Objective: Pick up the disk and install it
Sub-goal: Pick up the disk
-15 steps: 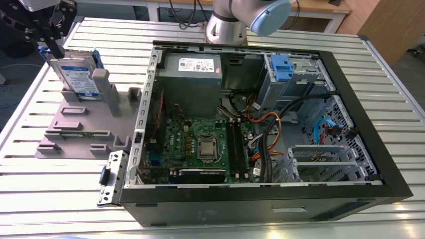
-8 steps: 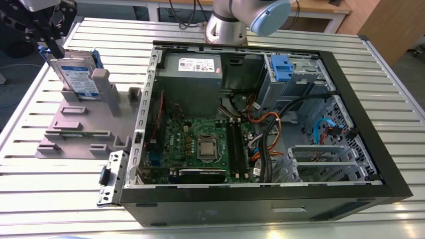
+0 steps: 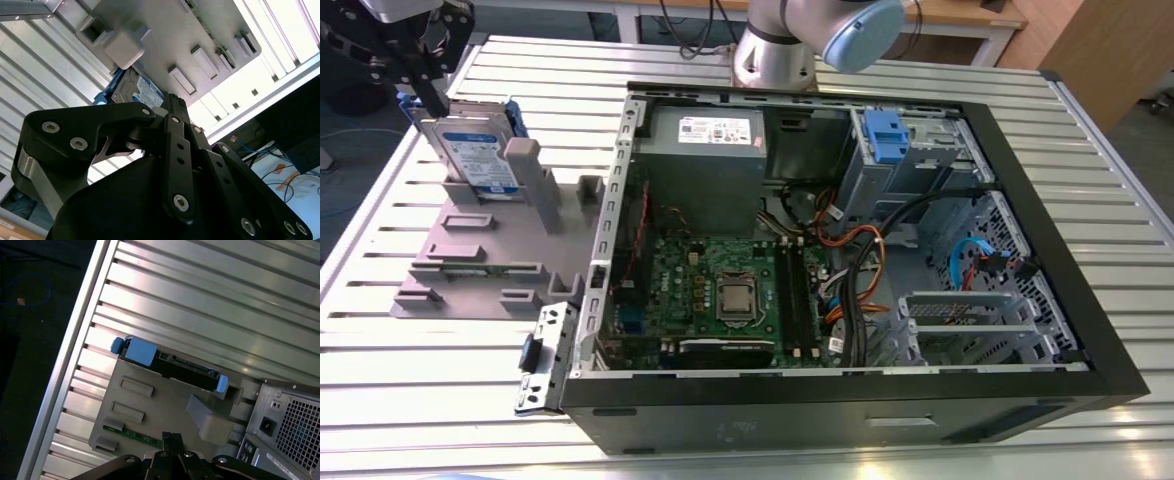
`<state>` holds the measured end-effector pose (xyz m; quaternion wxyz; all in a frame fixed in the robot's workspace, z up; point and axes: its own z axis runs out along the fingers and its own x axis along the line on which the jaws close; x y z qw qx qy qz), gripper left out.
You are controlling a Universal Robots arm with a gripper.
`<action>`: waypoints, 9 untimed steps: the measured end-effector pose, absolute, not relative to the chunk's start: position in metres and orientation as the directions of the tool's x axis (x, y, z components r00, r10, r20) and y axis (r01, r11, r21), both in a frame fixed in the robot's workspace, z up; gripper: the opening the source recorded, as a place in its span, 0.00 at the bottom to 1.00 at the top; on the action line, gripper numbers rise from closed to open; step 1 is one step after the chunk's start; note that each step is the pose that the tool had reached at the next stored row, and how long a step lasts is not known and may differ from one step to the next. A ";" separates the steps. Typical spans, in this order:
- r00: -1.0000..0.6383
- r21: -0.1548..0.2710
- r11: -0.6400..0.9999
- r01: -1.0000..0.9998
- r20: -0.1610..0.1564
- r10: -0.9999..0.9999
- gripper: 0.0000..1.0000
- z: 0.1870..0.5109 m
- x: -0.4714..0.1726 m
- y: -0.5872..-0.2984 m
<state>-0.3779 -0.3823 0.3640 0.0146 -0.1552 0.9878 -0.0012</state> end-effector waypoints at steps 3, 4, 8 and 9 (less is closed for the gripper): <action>-0.950 -0.007 0.951 -0.310 -0.028 -0.310 0.11 0.364 -0.378 -0.382; -0.950 -0.007 0.950 -0.311 -0.028 -0.311 0.11 0.364 -0.378 -0.382; -0.949 -0.007 0.949 -0.315 -0.028 -0.315 0.11 0.364 -0.378 -0.382; -0.948 -0.007 0.949 -0.316 -0.028 -0.316 0.11 0.364 -0.378 -0.382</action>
